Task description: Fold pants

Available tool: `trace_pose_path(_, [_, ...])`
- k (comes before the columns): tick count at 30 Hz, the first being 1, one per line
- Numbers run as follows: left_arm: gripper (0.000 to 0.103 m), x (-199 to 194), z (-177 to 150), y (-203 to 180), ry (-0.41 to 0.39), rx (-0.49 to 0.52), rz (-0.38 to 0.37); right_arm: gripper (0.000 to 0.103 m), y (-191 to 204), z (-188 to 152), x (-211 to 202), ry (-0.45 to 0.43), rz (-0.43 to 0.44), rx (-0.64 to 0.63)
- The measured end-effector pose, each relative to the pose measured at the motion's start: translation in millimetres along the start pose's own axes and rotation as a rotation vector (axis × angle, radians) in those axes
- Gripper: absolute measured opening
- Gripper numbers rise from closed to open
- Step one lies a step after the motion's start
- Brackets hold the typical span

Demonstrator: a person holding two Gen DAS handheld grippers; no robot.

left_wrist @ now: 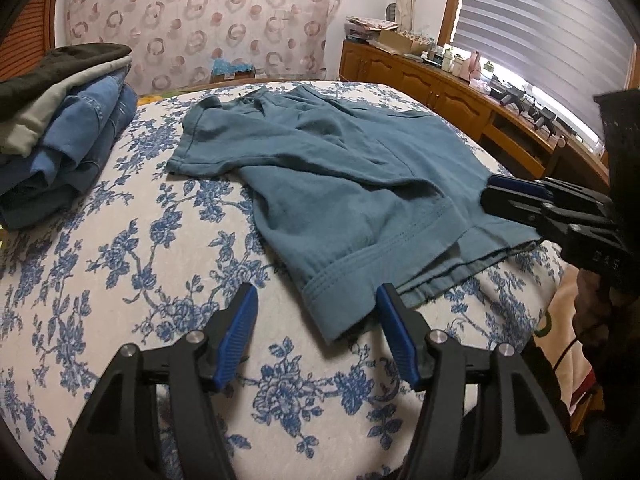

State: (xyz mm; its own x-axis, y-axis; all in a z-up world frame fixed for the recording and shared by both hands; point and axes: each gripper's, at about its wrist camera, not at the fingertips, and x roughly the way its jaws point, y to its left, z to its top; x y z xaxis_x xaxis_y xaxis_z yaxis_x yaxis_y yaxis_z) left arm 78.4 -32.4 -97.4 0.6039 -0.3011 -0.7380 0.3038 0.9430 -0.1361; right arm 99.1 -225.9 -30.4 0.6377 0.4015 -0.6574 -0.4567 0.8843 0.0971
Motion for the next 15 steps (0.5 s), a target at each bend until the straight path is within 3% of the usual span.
trace_pose_path(9, [0.061,-18,-3,11,-0.058,-0.037,-0.009,0.030,10,1,35,0.089,0.077,0.018])
trace_pose_path(15, [0.061,-25,-1,14,-0.087,-0.052,0.013,0.008,13,3,39,0.101,0.098,0.032])
